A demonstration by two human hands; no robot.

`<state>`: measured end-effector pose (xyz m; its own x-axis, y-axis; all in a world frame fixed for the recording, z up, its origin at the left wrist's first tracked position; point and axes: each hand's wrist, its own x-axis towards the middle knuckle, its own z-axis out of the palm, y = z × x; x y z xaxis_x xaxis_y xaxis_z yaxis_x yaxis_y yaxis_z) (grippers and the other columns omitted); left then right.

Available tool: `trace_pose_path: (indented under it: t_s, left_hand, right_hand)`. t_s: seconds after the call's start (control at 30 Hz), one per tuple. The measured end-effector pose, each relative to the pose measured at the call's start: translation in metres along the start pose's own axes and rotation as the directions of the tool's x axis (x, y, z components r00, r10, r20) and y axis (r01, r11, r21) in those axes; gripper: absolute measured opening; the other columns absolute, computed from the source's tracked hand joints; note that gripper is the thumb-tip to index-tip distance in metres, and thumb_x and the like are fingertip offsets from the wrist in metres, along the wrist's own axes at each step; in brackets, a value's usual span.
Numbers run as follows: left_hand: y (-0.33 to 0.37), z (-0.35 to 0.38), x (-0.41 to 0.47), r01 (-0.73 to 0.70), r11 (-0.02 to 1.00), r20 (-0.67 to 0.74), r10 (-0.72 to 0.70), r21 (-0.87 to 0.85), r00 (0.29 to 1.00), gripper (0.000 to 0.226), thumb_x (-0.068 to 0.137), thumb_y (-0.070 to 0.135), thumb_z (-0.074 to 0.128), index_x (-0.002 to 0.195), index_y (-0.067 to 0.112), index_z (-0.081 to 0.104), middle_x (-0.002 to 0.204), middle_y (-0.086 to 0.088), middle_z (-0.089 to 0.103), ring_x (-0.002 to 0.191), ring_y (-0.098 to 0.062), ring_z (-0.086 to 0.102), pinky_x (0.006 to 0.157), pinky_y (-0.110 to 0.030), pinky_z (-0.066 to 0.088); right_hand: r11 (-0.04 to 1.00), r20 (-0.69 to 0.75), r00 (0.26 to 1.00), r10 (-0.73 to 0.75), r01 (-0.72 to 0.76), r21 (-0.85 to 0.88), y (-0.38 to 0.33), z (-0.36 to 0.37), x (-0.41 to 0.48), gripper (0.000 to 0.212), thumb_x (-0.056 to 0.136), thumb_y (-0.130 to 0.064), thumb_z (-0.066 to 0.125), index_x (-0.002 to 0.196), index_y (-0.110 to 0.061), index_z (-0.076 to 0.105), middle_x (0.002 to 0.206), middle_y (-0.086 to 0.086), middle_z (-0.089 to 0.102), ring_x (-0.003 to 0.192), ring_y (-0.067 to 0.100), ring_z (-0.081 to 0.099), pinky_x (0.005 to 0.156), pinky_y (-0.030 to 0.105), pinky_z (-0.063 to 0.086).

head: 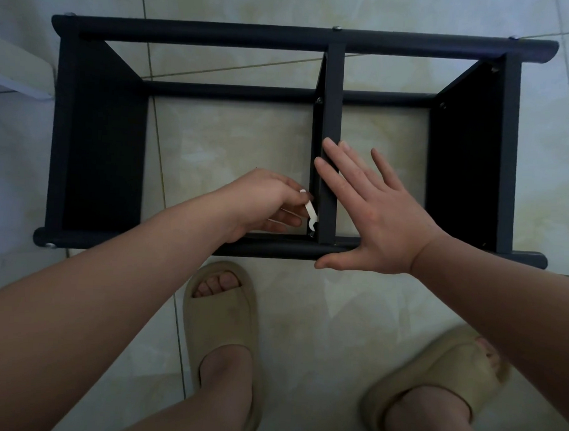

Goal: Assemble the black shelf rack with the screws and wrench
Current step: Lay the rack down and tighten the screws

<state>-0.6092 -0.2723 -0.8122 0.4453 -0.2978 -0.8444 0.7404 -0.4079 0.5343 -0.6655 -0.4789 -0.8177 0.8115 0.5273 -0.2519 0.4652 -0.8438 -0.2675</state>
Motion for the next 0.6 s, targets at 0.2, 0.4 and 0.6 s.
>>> trace_pose_path:
  t_s: [0.2,0.4,0.6]
  left_hand:
    - [-0.0023,0.0023,0.0066,-0.025,1.0,-0.137,0.022,-0.017,0.99,0.014,0.098,0.023,0.061,0.105,0.017,0.071,0.089,0.0,0.077,0.082,-0.013,0.071,0.081,-0.031,0.052]
    - [-0.0021,0.0001,0.0095,-0.026,0.993,-0.107,0.014,-0.113,0.994,0.014,0.098,0.025,0.059,0.105,0.02,0.07,0.088,0.003,0.078,0.081,-0.011,0.072,0.074,-0.029,0.051]
    - [-0.0004,0.0034,0.0079,-0.004,0.994,-0.053,-0.002,-0.109,0.999,0.014,0.099,0.027,0.057,0.103,0.02,0.068,0.088,0.003,0.078,0.082,-0.011,0.072,0.076,-0.03,0.051]
  right_hand:
    - [1.0,0.019,1.0,0.003,-0.003,-0.008,-0.0002,-0.0008,0.0001,0.126,0.075,-0.093,0.04,0.163,-0.01,0.004,0.17,0.008,-0.009,0.157,0.024,-0.008,0.125,0.058,0.006]
    - [1.0,0.023,1.0,0.003,-0.003,-0.006,-0.0005,-0.0012,0.0002,0.126,0.075,-0.093,0.04,0.163,-0.01,0.004,0.17,0.008,-0.01,0.157,0.024,-0.008,0.125,0.058,0.005]
    - [1.0,0.02,1.0,0.003,-0.003,-0.002,-0.0008,-0.0016,0.0001,0.126,0.075,-0.093,0.04,0.163,-0.01,0.005,0.17,0.008,-0.009,0.157,0.025,-0.007,0.125,0.058,0.006]
